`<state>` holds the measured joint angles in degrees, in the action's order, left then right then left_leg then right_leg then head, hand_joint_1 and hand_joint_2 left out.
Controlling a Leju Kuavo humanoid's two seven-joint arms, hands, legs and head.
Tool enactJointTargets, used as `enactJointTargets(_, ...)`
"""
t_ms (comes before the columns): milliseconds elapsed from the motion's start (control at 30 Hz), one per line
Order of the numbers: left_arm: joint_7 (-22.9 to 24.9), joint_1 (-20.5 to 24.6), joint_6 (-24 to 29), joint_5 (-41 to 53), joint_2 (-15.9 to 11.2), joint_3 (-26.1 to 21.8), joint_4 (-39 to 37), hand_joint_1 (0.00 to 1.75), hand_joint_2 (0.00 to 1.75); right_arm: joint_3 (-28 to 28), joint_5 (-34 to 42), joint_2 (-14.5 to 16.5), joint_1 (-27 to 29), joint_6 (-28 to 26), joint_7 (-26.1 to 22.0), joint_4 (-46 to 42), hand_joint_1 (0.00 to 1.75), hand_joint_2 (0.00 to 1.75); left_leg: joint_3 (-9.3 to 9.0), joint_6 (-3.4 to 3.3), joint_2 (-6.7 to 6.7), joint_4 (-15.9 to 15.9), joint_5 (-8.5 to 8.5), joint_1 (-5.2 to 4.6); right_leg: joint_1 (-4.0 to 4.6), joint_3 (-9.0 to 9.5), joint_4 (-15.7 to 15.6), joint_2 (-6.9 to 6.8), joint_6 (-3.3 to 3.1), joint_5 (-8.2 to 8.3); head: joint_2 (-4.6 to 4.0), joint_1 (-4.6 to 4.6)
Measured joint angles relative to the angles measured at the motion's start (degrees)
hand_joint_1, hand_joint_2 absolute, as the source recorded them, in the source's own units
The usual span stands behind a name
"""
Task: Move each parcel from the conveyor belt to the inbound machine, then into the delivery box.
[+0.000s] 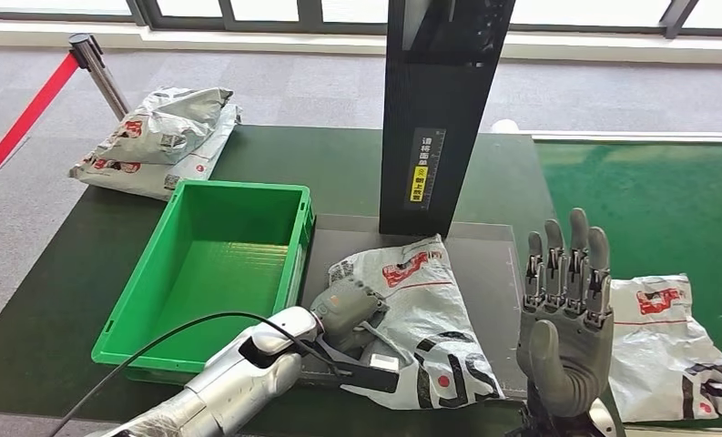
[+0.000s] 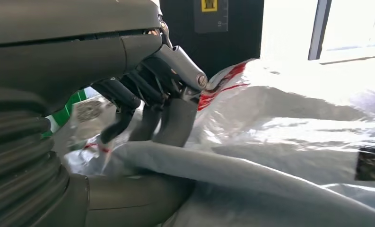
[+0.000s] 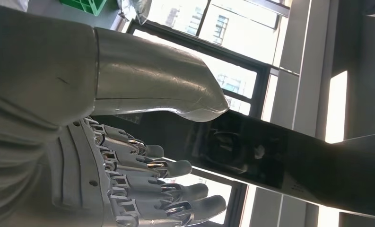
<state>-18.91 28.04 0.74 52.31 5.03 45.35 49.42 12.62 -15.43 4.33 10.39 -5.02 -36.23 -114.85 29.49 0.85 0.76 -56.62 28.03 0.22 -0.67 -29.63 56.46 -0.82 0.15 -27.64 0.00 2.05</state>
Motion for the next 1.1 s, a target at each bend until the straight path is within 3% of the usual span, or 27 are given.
enactJointTargets(167,0.3,-0.7,0.5,4.2,-0.4,-0.1,0.7,1.75,1.75,-0.2,0.2,0.0,0.0,0.6,0.1,0.0,0.00,1.75,-0.04,0.03,0.04,0.0,0.04,0.00,0.00,-0.01,0.0,0.01,0.00,-0.02,0.00,0.01)
enactJointTargets(333,0.3,-3.4,15.0,6.7,-0.7,-2.2,4.4,1.75,1.75,-1.6,0.3,0.1,1.2,0.6,0.2,-1.8,0.00,1.75,-0.06,0.05,0.02,0.1,0.05,0.00,0.00,-0.03,0.0,0.01,-0.05,-0.08,0.00,0.00)
enactJointTargets(400,0.6,-4.9,17.8,7.3,-1.1,-3.6,7.4,1.75,1.75,-2.3,0.6,0.1,1.9,0.6,0.2,-2.5,0.00,1.75,-0.05,0.08,0.08,0.1,0.07,0.00,0.01,-0.07,0.0,0.05,-0.06,-0.08,0.00,0.01)
enactJointTargets(800,0.6,-9.8,21.0,8.4,-2.4,-7.3,16.2,1.75,1.75,-3.4,1.1,0.1,2.7,0.7,0.0,-3.2,0.00,1.75,0.14,0.09,0.11,0.1,0.08,0.00,0.01,-0.39,0.0,0.08,-0.09,-0.11,0.00,0.00)
enactJointTargets(1100,2.9,-15.1,32.3,13.5,-3.5,-12.0,27.1,1.75,1.75,-3.5,2.5,0.1,2.6,-0.6,-0.1,-3.2,0.00,1.75,0.16,0.10,0.09,0.1,-0.02,0.01,0.03,-0.81,0.0,0.07,-0.08,-0.05,0.00,0.00)
